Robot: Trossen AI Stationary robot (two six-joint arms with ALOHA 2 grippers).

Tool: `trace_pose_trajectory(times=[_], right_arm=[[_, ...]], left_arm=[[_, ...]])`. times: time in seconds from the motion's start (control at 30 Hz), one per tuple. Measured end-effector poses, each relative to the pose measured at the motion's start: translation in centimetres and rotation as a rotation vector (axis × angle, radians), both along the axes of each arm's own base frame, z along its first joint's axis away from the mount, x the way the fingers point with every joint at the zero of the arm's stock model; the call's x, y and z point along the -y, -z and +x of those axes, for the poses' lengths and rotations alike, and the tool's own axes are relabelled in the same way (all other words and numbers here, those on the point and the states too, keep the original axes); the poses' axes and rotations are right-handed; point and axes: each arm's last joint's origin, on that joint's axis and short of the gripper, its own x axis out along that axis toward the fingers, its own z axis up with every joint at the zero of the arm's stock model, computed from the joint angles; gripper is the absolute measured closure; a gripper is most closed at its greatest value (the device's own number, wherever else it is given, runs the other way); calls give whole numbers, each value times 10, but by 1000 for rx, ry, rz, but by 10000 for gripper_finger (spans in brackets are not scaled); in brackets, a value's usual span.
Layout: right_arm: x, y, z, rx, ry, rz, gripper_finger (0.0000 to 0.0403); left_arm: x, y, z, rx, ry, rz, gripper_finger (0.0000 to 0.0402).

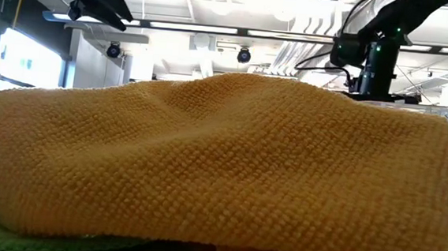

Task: Sort microfiber towel by color & place in baskets
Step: Put the orange microfiber towel into the top transparent bin

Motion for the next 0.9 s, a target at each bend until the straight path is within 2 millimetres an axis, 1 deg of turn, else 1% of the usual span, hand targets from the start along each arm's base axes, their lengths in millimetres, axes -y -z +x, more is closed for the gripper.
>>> trace_pose_trajectory(times=[0.1,0.2,0.5,0.67,0.77,0.9], right_arm=[[0,0,0,1,-7,4,399],[-1,0,0,11,-34,27,375],[-4,0,0,43,-66,72,241],[-10,-10,-5,88,-94,67,178],[-16,-20,-10,120,-93,33,158],[-26,-35,-19,175,-95,-19,153]], left_arm=[[-1,0,0,8,-36,-6,253],[-1,0,0,12,-49,-6,253],[-2,0,-1,28,-103,-10,253],[-2,0,-1,41,-121,-27,253],[-2,0,-1,43,-126,-29,253],[-2,0,-1,53,-139,-42,253]])
